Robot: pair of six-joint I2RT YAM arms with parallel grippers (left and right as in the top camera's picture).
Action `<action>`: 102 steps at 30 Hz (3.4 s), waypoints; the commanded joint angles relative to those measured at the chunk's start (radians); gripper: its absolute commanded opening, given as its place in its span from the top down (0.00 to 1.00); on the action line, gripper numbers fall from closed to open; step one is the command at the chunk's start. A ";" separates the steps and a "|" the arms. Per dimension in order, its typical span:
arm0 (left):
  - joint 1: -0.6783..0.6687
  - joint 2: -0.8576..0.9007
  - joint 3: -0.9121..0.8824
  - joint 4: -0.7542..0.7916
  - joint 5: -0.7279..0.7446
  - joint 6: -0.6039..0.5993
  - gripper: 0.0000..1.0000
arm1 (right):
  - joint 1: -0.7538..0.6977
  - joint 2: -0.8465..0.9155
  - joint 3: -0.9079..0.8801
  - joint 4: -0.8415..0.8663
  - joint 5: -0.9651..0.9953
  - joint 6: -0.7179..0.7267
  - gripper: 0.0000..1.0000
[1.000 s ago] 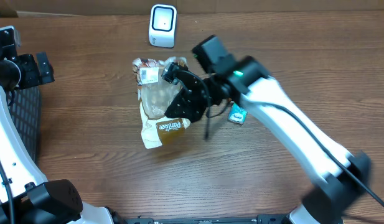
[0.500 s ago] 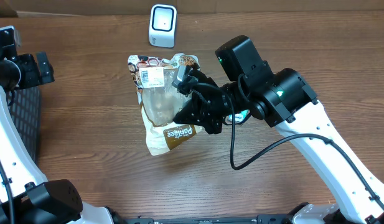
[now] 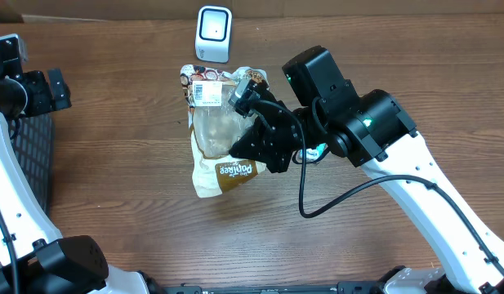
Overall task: Scan the item barcode
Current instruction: 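Raise the bread bag and carry it toward the white scanner, then hold the bread bag in front of the white scanner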
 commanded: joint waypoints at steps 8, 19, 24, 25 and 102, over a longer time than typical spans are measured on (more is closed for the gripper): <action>0.000 -0.001 0.009 0.000 0.001 0.026 0.00 | -0.004 0.011 0.023 0.071 0.116 0.072 0.96; 0.000 -0.001 0.008 0.000 0.001 0.026 0.00 | 0.006 0.051 0.105 0.170 0.325 0.044 0.96; 0.000 -0.001 0.008 0.000 0.001 0.026 0.00 | 0.011 0.120 0.105 0.232 0.557 -0.040 0.96; 0.000 -0.001 0.008 0.000 0.001 0.026 0.00 | 0.011 0.148 0.105 0.251 0.606 -0.102 0.96; 0.000 -0.001 0.009 0.000 0.001 0.026 0.01 | -0.052 0.928 0.106 1.709 1.380 -1.376 0.96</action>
